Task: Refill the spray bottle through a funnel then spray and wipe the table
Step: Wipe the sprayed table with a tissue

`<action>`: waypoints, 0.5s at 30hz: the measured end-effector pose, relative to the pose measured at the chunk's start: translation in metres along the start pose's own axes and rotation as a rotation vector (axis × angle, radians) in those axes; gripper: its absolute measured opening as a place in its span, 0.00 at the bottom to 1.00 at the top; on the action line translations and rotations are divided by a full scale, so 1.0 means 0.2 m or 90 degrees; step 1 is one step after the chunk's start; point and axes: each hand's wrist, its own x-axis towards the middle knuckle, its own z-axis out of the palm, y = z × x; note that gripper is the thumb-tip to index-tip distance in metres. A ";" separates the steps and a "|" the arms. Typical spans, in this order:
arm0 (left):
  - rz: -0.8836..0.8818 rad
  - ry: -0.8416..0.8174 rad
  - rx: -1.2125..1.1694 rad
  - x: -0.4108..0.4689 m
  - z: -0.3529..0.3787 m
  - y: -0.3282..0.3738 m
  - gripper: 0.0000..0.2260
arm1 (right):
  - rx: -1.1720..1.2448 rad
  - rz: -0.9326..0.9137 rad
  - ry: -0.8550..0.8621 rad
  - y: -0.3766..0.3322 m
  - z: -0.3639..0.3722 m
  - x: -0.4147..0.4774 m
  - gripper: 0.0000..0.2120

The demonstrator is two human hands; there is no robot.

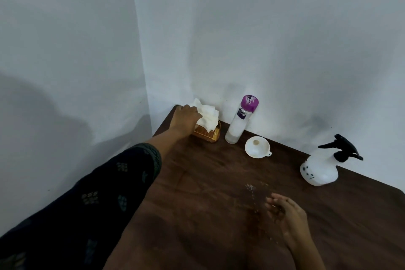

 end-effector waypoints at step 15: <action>-0.256 0.160 -0.594 0.04 0.02 -0.05 0.07 | 0.021 0.032 0.054 0.06 -0.04 -0.09 0.08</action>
